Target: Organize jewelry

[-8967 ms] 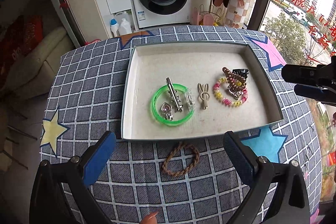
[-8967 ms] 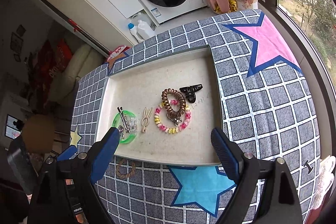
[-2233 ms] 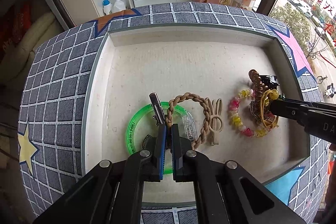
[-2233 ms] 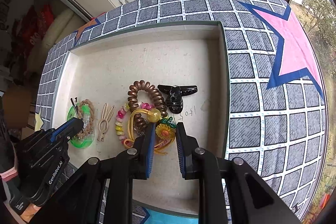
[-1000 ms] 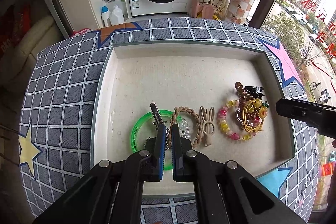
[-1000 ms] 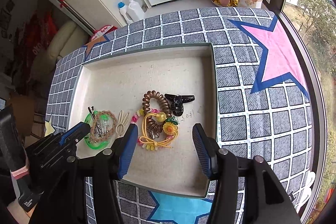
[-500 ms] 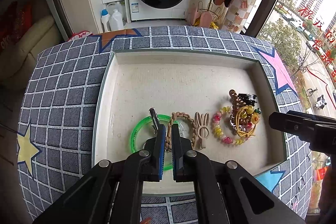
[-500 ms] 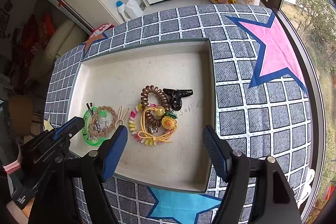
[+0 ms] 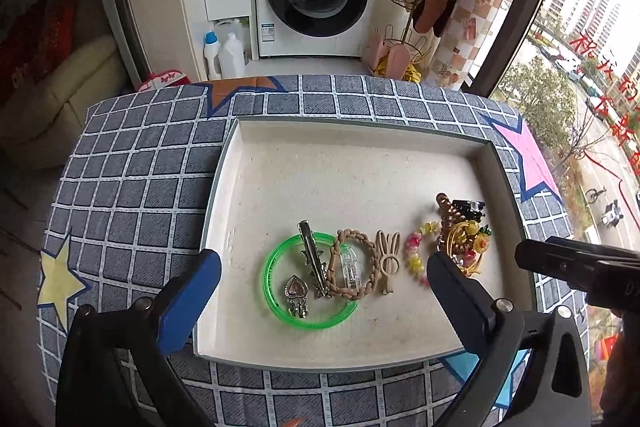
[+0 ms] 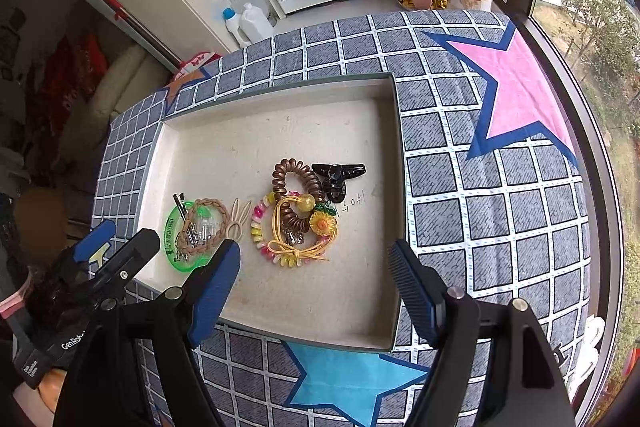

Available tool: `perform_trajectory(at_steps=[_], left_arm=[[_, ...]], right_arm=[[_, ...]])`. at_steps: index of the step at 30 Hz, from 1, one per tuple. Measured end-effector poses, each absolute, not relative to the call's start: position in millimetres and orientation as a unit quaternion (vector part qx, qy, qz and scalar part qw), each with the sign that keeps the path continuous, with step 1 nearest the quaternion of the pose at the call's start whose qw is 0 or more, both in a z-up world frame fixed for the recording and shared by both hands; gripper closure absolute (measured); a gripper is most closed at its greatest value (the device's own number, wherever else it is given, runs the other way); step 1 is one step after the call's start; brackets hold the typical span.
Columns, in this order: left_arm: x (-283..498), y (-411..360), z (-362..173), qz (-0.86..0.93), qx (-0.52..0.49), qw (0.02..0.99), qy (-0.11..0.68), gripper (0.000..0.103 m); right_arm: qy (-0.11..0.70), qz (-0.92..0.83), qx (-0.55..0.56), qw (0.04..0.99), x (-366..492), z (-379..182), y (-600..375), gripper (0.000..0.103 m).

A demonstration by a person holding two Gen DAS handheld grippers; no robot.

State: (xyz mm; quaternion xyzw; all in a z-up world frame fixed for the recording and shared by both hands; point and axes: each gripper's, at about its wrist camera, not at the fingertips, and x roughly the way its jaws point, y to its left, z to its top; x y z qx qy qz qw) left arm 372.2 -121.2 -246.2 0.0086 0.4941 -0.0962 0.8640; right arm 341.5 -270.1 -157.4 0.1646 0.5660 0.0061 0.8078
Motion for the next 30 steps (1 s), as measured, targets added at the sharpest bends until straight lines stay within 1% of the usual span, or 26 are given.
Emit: perform_trajectory(at_steps=[6, 12, 13, 14, 15, 16, 19, 24, 30], left_arm=[[379, -149, -306, -0.046, 0.073, 0.87, 0.485, 0.0], [385, -162, -364, -0.045, 0.054, 0.866, 0.495, 0.0], [385, -165, -374, -0.045, 0.053, 0.865, 0.497, 0.0], [385, -168, -383, -0.043, 0.053, 0.864, 0.499, 0.0], [385, -171, -392, -0.043, 0.054, 0.862, 0.502, 0.0], [385, -174, -402, -0.045, 0.052, 0.861, 0.504, 0.0], [381, -185, -426, -0.047, 0.047, 0.86, 0.506, 0.0], [376, -206, -463, -0.052, 0.037, 0.856, 0.512, 0.0], [364, -230, -501, -0.051, 0.034, 0.856, 0.513, 0.0]], right_arm=[[0.57, -0.001, 0.152, 0.808, 334, -158, -267, 0.024], [0.577, -0.006, 0.141, 0.804, 319, -163, -262, 0.023], [0.578, -0.007, 0.139, 0.804, 316, -163, -261, 0.021], [0.578, -0.009, 0.136, 0.805, 313, -163, -260, 0.015], [0.576, -0.012, 0.133, 0.807, 309, -163, -259, 0.006], [0.571, -0.015, 0.132, 0.81, 304, -162, -258, 0.002], [0.56, -0.023, 0.127, 0.818, 289, -158, -255, 0.0], [0.55, -0.036, 0.11, 0.827, 261, -151, -247, 0.0], [0.556, -0.036, 0.106, 0.823, 228, -144, -238, 0.0]])
